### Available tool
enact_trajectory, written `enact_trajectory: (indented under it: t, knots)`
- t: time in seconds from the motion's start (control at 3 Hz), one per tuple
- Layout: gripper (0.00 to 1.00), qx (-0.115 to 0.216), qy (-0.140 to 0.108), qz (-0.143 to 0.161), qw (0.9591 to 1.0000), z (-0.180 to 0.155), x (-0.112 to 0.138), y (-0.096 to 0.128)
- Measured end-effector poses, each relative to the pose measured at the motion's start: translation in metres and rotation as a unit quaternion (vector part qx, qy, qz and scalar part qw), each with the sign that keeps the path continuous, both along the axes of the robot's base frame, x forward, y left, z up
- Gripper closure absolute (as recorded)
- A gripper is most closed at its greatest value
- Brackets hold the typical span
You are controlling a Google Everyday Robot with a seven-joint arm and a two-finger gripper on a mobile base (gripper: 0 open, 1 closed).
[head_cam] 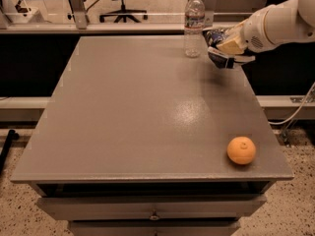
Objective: Move blue chip bag near water bottle
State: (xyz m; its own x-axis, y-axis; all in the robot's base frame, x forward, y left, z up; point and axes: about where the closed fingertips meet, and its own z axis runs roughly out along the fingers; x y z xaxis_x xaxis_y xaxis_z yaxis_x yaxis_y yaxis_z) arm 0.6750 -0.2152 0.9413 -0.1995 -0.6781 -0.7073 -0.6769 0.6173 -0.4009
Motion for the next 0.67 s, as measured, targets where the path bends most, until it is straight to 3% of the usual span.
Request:
enact_trajectory:
  t: [0.67]
  knots:
    - [1.00,0.000,-0.010,-0.015,0.9998,-0.0029,0.0046,-0.0179]
